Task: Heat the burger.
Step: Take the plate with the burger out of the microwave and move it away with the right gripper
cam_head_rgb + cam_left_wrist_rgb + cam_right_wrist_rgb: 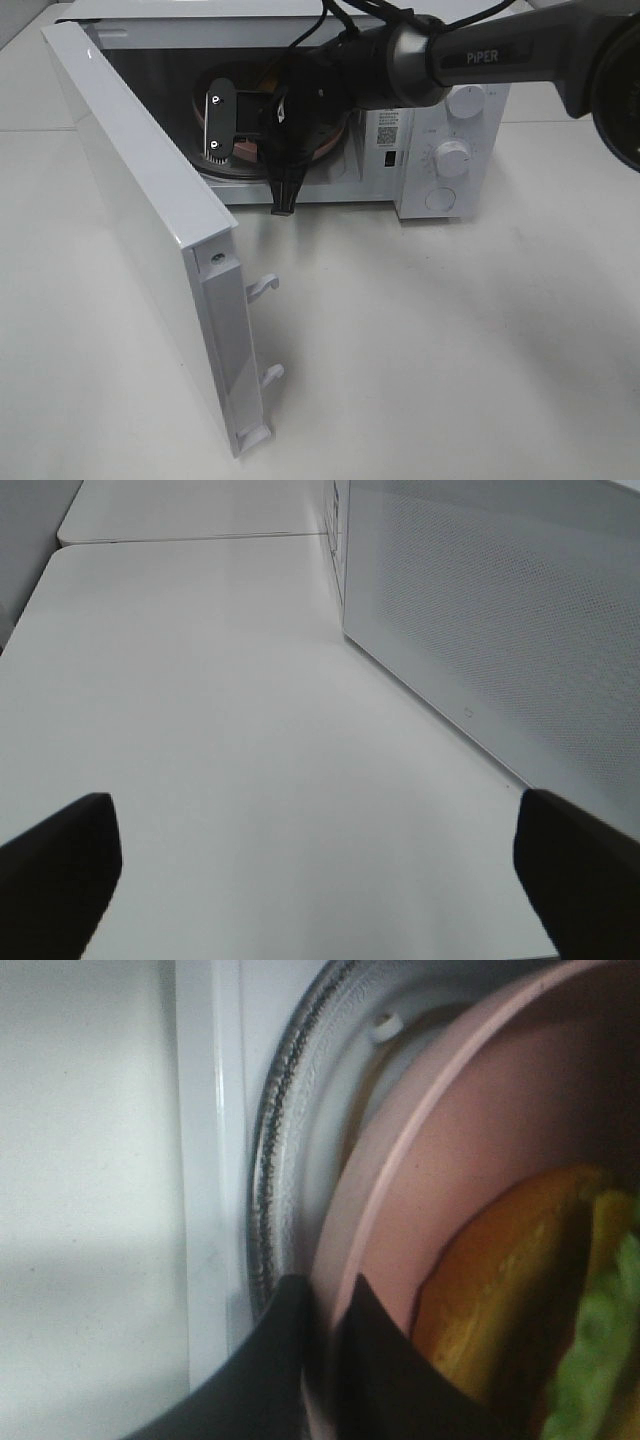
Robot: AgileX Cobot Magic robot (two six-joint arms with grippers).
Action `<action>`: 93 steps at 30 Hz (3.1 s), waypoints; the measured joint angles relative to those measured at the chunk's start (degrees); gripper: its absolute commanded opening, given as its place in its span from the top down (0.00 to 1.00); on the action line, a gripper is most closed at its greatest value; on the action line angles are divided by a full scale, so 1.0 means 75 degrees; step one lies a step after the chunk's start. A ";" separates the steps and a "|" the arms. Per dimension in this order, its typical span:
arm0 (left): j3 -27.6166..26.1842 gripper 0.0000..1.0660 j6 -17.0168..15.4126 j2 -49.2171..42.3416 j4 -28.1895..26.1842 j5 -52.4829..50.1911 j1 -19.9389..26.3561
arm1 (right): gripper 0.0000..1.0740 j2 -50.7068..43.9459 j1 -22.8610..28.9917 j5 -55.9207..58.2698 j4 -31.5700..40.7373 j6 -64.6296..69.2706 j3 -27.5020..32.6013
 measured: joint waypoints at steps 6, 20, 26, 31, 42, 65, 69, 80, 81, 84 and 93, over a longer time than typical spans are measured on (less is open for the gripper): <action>0.0000 0.06 0.0000 0.0000 -0.0008 0.0000 0.0000 | 1.00 -0.0168 -0.0053 0.0367 0.0374 0.0031 0.0000; 0.0000 0.06 0.0000 0.0000 -0.0008 0.0000 0.0000 | 1.00 -0.0542 -0.0046 0.1138 0.1268 -0.0695 0.0000; 0.0000 0.06 0.0000 0.0000 -0.0008 0.0000 0.0000 | 1.00 -0.0695 -0.0046 0.1642 0.1444 -0.1398 0.0000; 0.0000 0.06 0.0000 0.0000 -0.0008 0.0000 0.0000 | 1.00 -0.0695 -0.0046 0.2086 0.1597 -0.1833 0.0000; 0.0000 0.06 0.0000 0.0000 -0.0008 0.0000 0.0000 | 1.00 -0.1085 -0.0046 0.2735 0.1612 -0.2681 0.0000; 0.0000 0.06 0.0000 0.0000 -0.0008 0.0000 0.0000 | 1.00 -0.2926 -0.0031 0.1283 0.1306 -0.4454 0.3461; 0.0000 0.06 0.0000 0.0000 -0.0008 0.0000 0.0000 | 1.00 -0.3316 -0.0015 0.1039 0.1268 -0.4637 0.4003; 0.0000 0.06 0.0000 0.0000 -0.0008 0.0000 0.0000 | 1.00 -0.4324 -0.0015 0.0321 0.1245 -0.4691 0.5630; 0.0000 0.06 0.0000 0.0000 -0.0008 0.0000 0.0000 | 1.00 -0.4324 -0.0015 0.0321 0.1245 -0.4691 0.5630; 0.0000 0.06 0.0000 0.0000 -0.0008 0.0000 0.0000 | 1.00 -0.4584 -0.0015 0.0222 0.1245 -0.4691 0.5982; 0.0000 0.06 0.0000 0.0000 -0.0008 0.0000 0.0000 | 1.00 -0.5562 -0.0038 -0.0138 0.1184 -0.4599 0.7120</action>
